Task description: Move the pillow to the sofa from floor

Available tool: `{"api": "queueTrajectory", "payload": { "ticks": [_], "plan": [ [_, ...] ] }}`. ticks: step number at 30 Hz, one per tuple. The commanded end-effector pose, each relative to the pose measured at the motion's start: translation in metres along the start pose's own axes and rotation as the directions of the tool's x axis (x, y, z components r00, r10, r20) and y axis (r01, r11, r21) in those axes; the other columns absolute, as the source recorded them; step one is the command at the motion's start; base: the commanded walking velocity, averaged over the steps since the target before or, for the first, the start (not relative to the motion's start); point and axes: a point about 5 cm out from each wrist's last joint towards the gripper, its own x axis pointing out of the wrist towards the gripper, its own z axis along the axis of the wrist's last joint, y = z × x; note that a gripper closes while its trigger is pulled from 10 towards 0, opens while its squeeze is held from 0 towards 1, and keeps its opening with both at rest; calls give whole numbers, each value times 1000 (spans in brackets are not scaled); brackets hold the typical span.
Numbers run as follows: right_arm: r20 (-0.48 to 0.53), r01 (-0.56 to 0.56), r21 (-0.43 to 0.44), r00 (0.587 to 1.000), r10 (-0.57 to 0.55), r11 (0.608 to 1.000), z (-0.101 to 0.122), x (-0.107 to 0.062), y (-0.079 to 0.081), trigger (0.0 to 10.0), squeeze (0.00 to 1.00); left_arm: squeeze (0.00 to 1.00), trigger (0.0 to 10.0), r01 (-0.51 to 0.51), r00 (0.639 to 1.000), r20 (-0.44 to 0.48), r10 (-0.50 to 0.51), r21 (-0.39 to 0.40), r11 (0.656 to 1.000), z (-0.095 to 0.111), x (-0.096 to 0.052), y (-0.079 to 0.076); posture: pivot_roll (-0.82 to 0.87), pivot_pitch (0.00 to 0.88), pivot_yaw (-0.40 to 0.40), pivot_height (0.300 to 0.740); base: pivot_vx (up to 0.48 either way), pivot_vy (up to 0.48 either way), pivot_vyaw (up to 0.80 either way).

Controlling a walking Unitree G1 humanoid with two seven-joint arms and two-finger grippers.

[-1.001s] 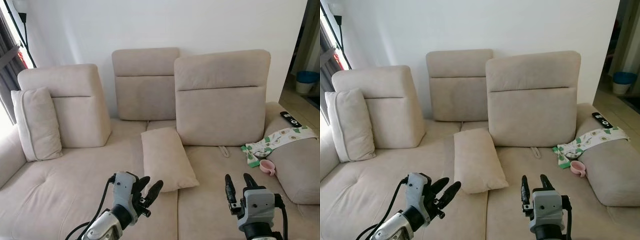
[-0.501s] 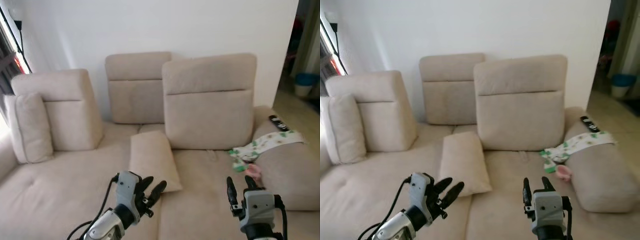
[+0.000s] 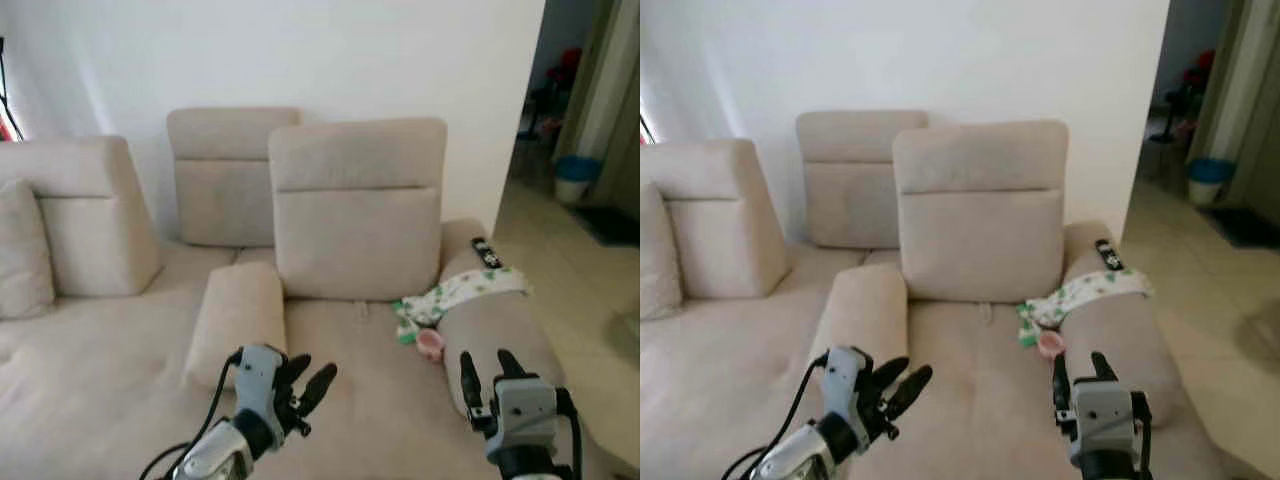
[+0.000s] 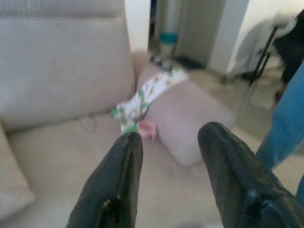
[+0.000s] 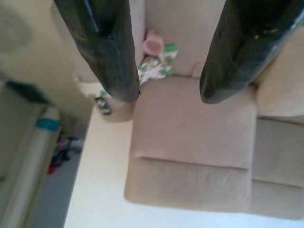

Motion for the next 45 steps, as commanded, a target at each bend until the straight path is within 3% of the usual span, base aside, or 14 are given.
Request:
{"api": "queueTrajectory", "payload": {
  "ticks": [1, 14, 17, 21, 33, 38, 45],
  "plan": [
    [1, -3, 2, 1000, 3, 1000, 1, 0, 0, 10000, 0, 0, 10000, 3, 1000, 17, -3, 1, 1000, 3, 1, 0, -21, 0, 115, 740, 0, -428, 0],
    [-2, -6, 2, 1000, 6, 1000, 0, 0, 0, 10000, 0, 0, 10000, -4, 1000, 23, 4, -10, 1000, 4, 1, 1, -19, 0, 116, 740, 0, -26, 0],
    [-55, -49, 19, 997, 50, 999, -9, 0, 3, 10000, 0, 0, 10000, -6, 1000, 1, 6, -3, 1000, 1, 2, 2, -17, 0, 115, 740, 0, 0, 0],
    [-196, -270, 33, 942, 271, 962, -34, -1, 20, 10000, 0, 0, 10000, -37, 991, -127, 44, 55, 998, -16, 4, 8, -23, 0, 122, 740, 0, 0, 0],
    [-90, -260, -5, 962, 259, 965, -22, 6, 16, 10000, 0, 0, 10000, -113, 992, -60, 115, 32, 993, -9, 4, 17, -17, 0, 127, 740, 0, 0, 0],
    [-129, -327, 31, 936, 329, 944, -31, 0, 22, 10000, 0, 0, 10000, -81, 986, -137, 92, 79, 994, -20, 3, 15, -16, 0, 129, 740, 0, 0, 0],
    [-126, -359, 37, 924, 360, 933, -34, -5, 24, 10000, 0, 0, 10000, -75, 982, -169, 89, 90, 993, -25, 1, 17, -18, 0, 131, 721, 0, 0, 0]
  ]
}}
